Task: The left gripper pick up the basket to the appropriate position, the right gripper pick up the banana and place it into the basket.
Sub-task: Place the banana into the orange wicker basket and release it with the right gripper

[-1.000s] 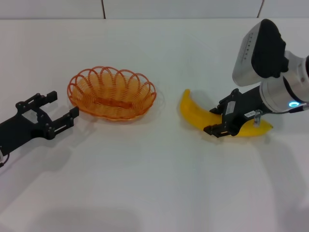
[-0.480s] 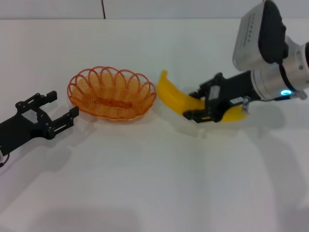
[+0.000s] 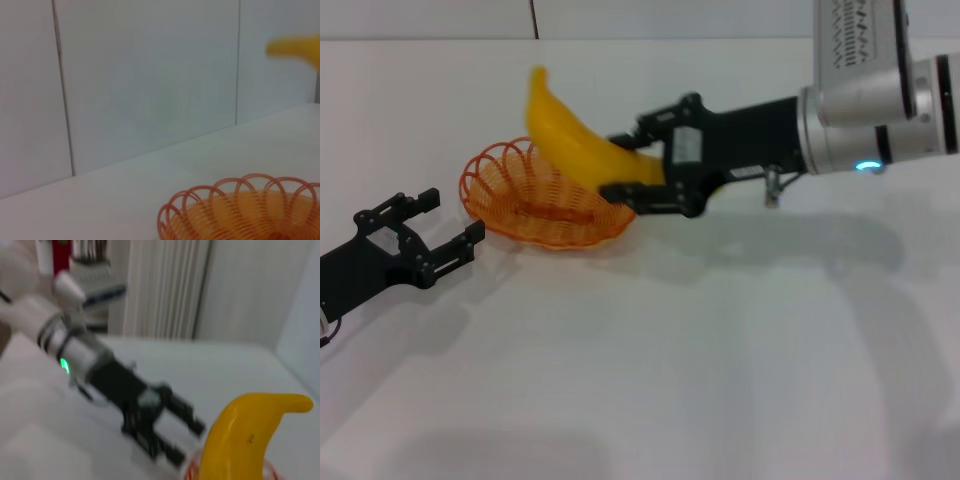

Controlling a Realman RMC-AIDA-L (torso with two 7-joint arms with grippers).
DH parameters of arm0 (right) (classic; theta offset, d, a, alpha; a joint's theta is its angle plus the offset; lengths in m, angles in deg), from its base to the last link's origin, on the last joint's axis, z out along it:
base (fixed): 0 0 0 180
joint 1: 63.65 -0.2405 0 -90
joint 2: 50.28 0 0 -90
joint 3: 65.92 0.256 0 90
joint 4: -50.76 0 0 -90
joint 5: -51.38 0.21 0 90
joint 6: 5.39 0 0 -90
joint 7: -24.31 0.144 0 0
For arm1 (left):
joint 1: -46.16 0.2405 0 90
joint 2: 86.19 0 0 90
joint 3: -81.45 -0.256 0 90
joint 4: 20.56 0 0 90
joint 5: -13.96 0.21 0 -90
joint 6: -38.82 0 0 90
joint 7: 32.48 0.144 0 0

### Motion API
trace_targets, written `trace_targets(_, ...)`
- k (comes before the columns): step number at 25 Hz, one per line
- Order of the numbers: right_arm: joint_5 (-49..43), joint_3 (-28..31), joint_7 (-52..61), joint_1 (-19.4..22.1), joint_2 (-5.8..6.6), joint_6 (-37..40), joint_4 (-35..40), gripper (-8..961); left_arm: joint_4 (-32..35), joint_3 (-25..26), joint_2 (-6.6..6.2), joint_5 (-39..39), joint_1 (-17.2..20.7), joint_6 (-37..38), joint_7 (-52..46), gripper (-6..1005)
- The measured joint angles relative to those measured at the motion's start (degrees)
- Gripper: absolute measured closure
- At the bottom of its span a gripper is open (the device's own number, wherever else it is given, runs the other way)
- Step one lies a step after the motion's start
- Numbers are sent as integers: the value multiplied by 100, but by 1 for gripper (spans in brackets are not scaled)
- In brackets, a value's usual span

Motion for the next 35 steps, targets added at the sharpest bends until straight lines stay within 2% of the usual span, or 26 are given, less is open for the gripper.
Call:
trace_targets(3, 613, -247, -531, -169, -5, -250, -404, 454, 0, 0, 4, -4, -2, 0, 35, 243)
trace_targets(4, 833, -429, -723, -342, -5, -477, -682, 453, 0, 0, 6, -7, -3, 0, 46, 243)
trace_targets(11, 1262, -1110, -921, -916, -15, -1275, -1419, 450, -47, 0, 9, -3, -76, 5, 52, 243)
trace_targets(14, 1351, -1334, -931, -1028, -22, -1540, -1527, 449, -75, 0, 9, 4, -106, 7, 57, 243)
trace_targets(15, 1464, -1639, -927, -1109, -30, -1860, -1554, 448, -77, 0, 11, 7, -114, 7, 58, 243)
trace_targets(30, 1777, -3009, -862, -1232, -74, -3555, -1571, 442, -198, 12, 0, -3, -121, 14, 125, 243)
trace_targets(35, 1808, -3155, -800, -1276, -62, -3623, -1640, 439, -213, 20, -6, -10, -103, 4, 140, 243)
